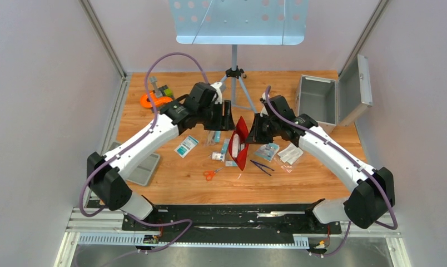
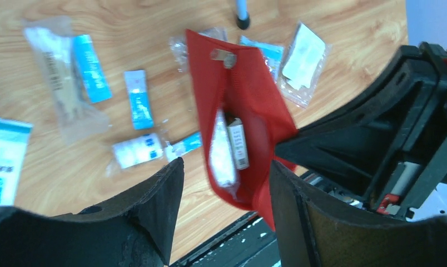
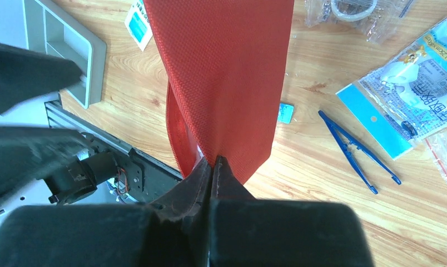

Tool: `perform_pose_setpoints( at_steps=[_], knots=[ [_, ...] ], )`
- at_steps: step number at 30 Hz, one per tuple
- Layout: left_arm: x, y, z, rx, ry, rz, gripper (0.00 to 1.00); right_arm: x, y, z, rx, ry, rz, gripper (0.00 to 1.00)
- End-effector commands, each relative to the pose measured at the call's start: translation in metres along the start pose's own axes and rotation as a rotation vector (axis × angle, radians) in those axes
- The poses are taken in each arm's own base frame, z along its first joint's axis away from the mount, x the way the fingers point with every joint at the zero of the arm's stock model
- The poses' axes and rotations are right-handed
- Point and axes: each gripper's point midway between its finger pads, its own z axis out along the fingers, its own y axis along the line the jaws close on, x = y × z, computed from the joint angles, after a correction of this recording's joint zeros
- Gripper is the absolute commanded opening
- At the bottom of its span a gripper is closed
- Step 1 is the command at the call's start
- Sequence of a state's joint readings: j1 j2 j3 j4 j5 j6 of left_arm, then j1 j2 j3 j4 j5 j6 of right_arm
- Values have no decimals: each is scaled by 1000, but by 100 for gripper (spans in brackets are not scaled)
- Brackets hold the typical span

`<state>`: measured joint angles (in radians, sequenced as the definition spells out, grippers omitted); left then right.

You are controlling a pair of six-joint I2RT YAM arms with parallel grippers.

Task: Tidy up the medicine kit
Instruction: Place the medical item at the medicine pouch, then pick up the medical item at the center of the board.

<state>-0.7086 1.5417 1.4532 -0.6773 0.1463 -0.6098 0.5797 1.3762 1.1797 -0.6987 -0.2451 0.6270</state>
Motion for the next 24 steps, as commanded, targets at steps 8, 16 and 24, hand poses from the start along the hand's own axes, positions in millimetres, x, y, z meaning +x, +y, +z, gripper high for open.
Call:
perform_pose_setpoints(
  at_steps=[8, 16, 24],
  knots=[
    [16, 149, -20, -453, 9, -68, 81, -12, 14, -17, -61, -75, -4, 0],
    [54, 222, 3, -607, 124, -225, 81, -10, 13, -15, -61, -65, -2, 0],
    [72, 256, 22, -784, 106, -428, 84, -10, 13, -16, -60, -68, 1, 0]
  ],
)
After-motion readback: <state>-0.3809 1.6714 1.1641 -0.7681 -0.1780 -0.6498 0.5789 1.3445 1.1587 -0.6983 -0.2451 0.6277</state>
